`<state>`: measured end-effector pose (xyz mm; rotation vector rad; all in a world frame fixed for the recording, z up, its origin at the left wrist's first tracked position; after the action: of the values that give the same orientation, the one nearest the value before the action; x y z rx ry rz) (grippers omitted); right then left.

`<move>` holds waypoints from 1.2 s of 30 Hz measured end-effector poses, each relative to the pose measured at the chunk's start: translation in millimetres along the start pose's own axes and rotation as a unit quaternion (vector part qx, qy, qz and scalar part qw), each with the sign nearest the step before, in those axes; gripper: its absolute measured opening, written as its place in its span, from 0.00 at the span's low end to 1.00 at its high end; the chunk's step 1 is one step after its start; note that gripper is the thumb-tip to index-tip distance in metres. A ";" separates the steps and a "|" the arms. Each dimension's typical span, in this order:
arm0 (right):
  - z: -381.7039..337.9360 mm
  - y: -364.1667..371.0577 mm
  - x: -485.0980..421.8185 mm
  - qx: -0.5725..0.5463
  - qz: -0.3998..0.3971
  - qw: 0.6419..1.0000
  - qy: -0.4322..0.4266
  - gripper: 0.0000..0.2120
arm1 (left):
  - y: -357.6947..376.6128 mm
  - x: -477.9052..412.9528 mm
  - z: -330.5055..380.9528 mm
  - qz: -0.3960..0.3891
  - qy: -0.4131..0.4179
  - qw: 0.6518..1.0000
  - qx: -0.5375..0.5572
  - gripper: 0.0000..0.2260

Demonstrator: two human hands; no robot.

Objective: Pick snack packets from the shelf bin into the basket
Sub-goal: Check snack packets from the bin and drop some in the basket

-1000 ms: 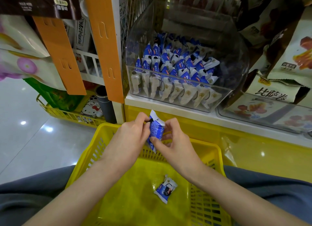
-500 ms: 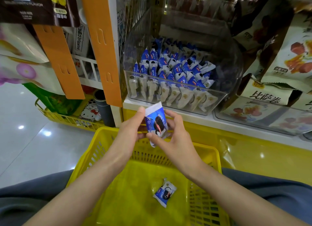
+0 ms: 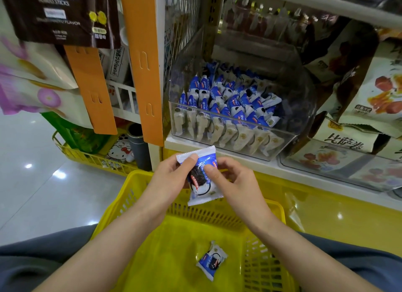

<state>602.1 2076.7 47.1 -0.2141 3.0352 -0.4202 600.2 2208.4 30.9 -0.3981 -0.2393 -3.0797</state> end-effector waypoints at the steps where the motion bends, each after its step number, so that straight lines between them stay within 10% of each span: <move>1: -0.5 -1.2 -0.5 -0.001 0.005 1.000 0.000 0.03 | 0.7 -0.3 -0.6 -0.009 -0.012 1.000 0.015 0.08; 7: -6.6 -10.3 -8.7 -0.058 0.045 0.997 0.016 0.06 | 7.9 1.8 8.8 -0.085 0.007 0.996 -0.036 0.12; 17: -82.9 -54.9 -81.8 0.176 0.111 0.964 -0.162 0.05 | -19.1 -11.2 43.3 0.046 0.108 0.993 0.007 0.13; 24: -51.9 -61.2 -172.0 0.382 0.031 0.922 0.052 0.16 | -27.6 -10.8 53.9 0.063 0.111 0.991 0.026 0.10; 36: -44.7 -59.5 -187.8 0.503 0.016 0.859 0.092 0.12 | -25.4 -10.7 53.6 0.045 0.074 0.996 0.011 0.13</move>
<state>791.4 2059.5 115.8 -0.0434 2.5002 -1.9796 622.7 2241.8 75.6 -0.1726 -0.2428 -2.9964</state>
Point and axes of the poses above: each hand's wrist, its own x-axis away from the middle knuckle, its own y-axis out of the palm, z = x × y, the point moved 4 cm from there along -x, towards the middle knuckle, and after that the axes turned 1 degree about -y, right-handed, at the moved point
